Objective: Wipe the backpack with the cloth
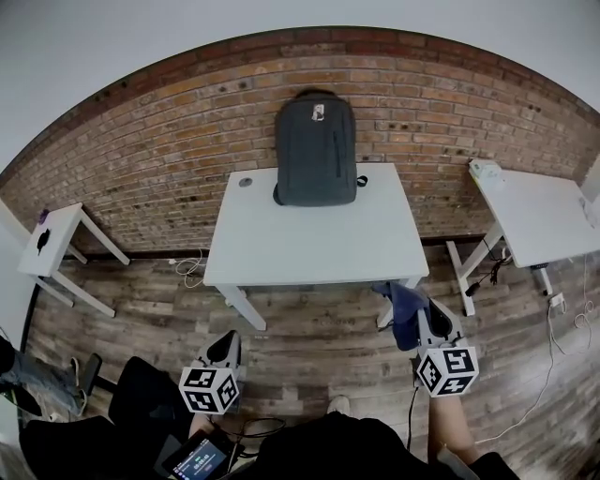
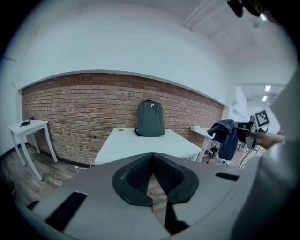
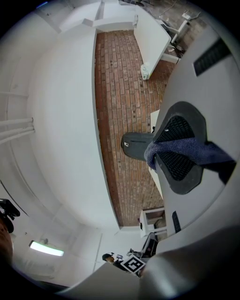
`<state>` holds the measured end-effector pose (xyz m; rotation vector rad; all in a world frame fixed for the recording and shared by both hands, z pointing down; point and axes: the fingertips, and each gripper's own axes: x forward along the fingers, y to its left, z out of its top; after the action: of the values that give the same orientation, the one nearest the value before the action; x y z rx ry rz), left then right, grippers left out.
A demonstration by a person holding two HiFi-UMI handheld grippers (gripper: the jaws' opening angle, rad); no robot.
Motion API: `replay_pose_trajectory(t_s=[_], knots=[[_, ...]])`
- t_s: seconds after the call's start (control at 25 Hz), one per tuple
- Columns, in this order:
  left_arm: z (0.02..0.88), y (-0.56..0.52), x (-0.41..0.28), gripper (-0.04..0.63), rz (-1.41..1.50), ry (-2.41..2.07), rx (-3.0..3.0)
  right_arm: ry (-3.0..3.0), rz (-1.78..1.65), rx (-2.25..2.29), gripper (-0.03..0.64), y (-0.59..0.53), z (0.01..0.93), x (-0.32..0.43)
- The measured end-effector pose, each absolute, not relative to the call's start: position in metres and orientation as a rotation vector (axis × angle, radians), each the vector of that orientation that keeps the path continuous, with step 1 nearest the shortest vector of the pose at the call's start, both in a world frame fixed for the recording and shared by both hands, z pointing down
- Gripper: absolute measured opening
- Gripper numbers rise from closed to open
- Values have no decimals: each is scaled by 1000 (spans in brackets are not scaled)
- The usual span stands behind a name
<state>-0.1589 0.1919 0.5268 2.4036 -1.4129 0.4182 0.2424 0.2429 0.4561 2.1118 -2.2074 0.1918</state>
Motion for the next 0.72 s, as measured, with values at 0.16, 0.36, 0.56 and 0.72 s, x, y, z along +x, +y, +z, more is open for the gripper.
replay_pose_trajectory(t_s=[0.16,0.36,0.56,0.72], knots=[[525,207,-174,-3,400,-1402,2415,-2185,195,2135,48,267,455,228],[519,218,-187,-3,383,-1369,2452,-2176,161,2168,48,290,445,208],[511,229,-197,-3,383,-1326,2516,-2163,150,2214,48,314,442,187],[505,239,-216,-3,376,-1304,2534,-2149,140,2235,48,332,435,164]])
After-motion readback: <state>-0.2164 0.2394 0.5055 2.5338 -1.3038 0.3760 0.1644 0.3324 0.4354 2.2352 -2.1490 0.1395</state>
